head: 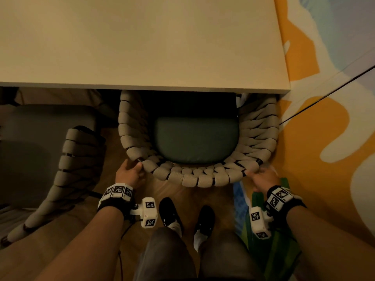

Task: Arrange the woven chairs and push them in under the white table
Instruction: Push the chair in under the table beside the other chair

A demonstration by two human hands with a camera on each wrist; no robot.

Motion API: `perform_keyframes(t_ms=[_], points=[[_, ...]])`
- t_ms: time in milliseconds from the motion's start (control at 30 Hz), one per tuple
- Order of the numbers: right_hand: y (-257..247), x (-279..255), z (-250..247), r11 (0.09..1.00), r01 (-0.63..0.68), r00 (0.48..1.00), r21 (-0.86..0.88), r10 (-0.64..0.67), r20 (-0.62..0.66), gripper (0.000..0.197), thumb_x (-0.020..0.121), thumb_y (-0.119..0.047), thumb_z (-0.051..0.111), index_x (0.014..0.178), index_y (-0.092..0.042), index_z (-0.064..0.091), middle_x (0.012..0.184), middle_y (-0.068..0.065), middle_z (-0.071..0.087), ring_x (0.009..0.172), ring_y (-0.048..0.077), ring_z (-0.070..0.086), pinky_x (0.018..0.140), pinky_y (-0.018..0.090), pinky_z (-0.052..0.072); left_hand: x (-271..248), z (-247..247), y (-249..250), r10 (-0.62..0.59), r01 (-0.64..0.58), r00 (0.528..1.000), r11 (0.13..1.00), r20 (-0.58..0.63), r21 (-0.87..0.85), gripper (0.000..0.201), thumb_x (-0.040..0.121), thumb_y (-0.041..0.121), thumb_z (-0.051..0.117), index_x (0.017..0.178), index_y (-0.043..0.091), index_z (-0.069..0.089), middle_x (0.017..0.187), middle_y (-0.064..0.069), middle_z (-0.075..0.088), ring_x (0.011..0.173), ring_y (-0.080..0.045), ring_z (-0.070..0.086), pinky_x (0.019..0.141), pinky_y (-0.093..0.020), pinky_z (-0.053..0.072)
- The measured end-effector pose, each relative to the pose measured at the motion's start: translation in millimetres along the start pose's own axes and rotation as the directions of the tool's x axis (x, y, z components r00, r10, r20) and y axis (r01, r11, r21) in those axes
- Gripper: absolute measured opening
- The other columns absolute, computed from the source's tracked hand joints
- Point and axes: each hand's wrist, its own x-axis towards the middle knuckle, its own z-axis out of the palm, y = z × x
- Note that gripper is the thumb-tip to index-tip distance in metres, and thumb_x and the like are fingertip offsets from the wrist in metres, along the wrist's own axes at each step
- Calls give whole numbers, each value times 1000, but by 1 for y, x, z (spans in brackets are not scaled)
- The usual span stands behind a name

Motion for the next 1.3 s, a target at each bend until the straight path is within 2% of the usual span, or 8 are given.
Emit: perform_keyframes(t_ms=[133, 200, 300, 533, 667, 867, 1100, 1300], points=[[3, -30, 13, 992, -119, 978, -35, 123, 166, 9, 94, -7, 54, 98, -5, 62, 101, 12, 65, 94, 24, 60, 80, 38, 50, -21, -28, -19, -2, 2, 1000, 998, -5, 66, 10, 96, 11, 53, 101, 8, 62, 101, -18, 66, 82, -25, 64, 70, -36, 55], [4, -41, 28, 991, -47, 976, -125, 72, 206, 9, 92, -4, 56, 95, -7, 64, 92, 10, 68, 87, 22, 62, 67, 33, 48, -30, -50, -36, 37, -32, 999, 991, -31, 130, 16, 97, 10, 52, 84, 10, 62, 91, -15, 67, 73, -21, 62, 64, -31, 53], [4, -59, 61, 974, 68, 965, -216, -9, 263, 7, 89, -7, 60, 86, -11, 66, 88, 10, 70, 89, 23, 65, 73, 35, 51, -36, -92, -66, 29, -16, 996, 987, -82, 160, 16, 96, 8, 53, 86, 5, 65, 79, -12, 66, 68, -21, 62, 63, -30, 52], [-2, -133, 185, 876, 258, 901, -406, -66, 430, 12, 88, -18, 65, 80, -10, 69, 74, 7, 71, 71, 21, 64, 59, 32, 53, -44, -226, -126, 47, 6, 983, 959, -178, 284, 13, 92, 14, 59, 84, 13, 68, 79, -4, 70, 71, -16, 64, 62, -26, 51], [-10, -195, 276, 841, 298, 882, -452, -61, 467, 13, 87, -16, 67, 75, -12, 67, 70, 8, 71, 68, 22, 65, 55, 31, 50, -27, -329, -165, -35, 72, 976, 983, -214, 168, 19, 89, 11, 60, 74, 18, 69, 76, -8, 72, 72, -26, 67, 73, -41, 59], [-35, -291, 423, 818, 368, 850, -442, -103, 517, 14, 89, -11, 62, 75, -14, 63, 69, 6, 68, 62, 20, 64, 50, 26, 45, 8, -468, -190, -113, 93, 969, 990, -220, -103, 21, 94, 4, 54, 75, 10, 59, 70, -14, 61, 54, -22, 55, 44, -24, 49], [-54, -366, 539, 959, 135, 874, -250, 4, 486, 6, 92, -17, 60, 90, -12, 59, 84, 8, 66, 76, 21, 64, 61, 33, 51, 37, -594, -184, -175, 117, 957, 963, -233, -241, 17, 95, 3, 50, 82, 8, 59, 72, -12, 59, 57, -22, 52, 57, -30, 45], [-70, -371, 589, 989, -141, 902, 37, 113, 416, 42, 90, -29, 63, 125, -8, 49, 111, 17, 59, 98, 33, 60, 79, 42, 52, 88, -638, -128, -151, 86, 961, 960, -233, -265, 11, 96, 6, 50, 87, 9, 56, 76, -11, 58, 57, -21, 53, 53, -30, 49]])
